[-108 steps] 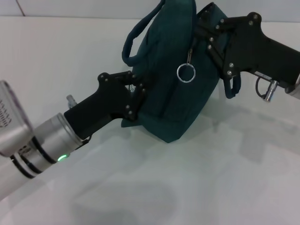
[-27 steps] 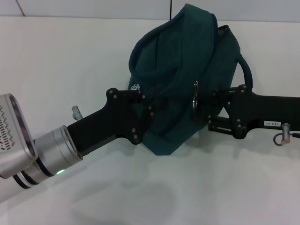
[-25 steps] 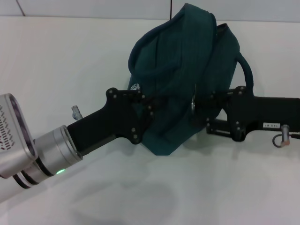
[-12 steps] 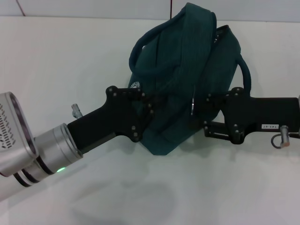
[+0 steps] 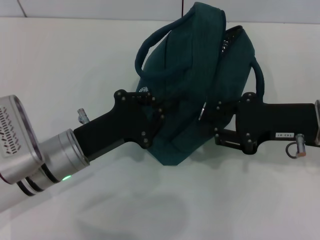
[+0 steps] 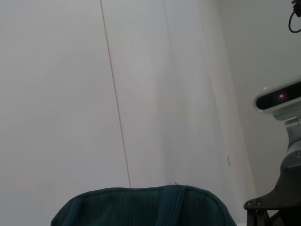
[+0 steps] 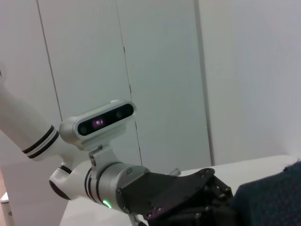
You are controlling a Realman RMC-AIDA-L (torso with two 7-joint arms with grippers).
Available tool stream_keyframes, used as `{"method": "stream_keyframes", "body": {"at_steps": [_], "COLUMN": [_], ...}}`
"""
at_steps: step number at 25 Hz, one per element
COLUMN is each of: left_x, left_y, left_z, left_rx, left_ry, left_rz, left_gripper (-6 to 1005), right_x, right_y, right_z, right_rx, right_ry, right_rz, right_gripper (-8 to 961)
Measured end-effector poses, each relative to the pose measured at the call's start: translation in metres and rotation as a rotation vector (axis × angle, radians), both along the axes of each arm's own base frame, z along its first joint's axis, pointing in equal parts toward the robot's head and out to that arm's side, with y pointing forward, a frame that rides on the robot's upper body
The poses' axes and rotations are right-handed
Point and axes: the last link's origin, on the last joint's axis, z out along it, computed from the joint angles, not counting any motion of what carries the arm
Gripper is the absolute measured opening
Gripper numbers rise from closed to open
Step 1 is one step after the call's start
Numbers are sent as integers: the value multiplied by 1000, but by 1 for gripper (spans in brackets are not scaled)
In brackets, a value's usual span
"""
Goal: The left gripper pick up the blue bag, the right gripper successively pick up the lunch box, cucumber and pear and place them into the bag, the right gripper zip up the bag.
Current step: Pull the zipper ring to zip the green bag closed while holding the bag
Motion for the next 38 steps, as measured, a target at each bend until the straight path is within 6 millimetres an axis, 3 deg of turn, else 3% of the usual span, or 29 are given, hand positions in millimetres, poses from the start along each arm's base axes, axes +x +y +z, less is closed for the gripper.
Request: {"method": "stream_keyframes", "body": {"at_steps": [23,38], "left_x": [1,1], "left_y": [1,3], "left_z": [-2,0], "left_rx": [-6,6], "left_ry": [-5,-10], "left_rz": [6,14], "left_gripper": [118,134], "right_x": [-13,-11], "right_y": [3,-2], "right_z": [-4,-1], "right_rx": [18,63], "right_ry": [18,35], "right_rz": [77,166], "right_gripper": [266,238]}}
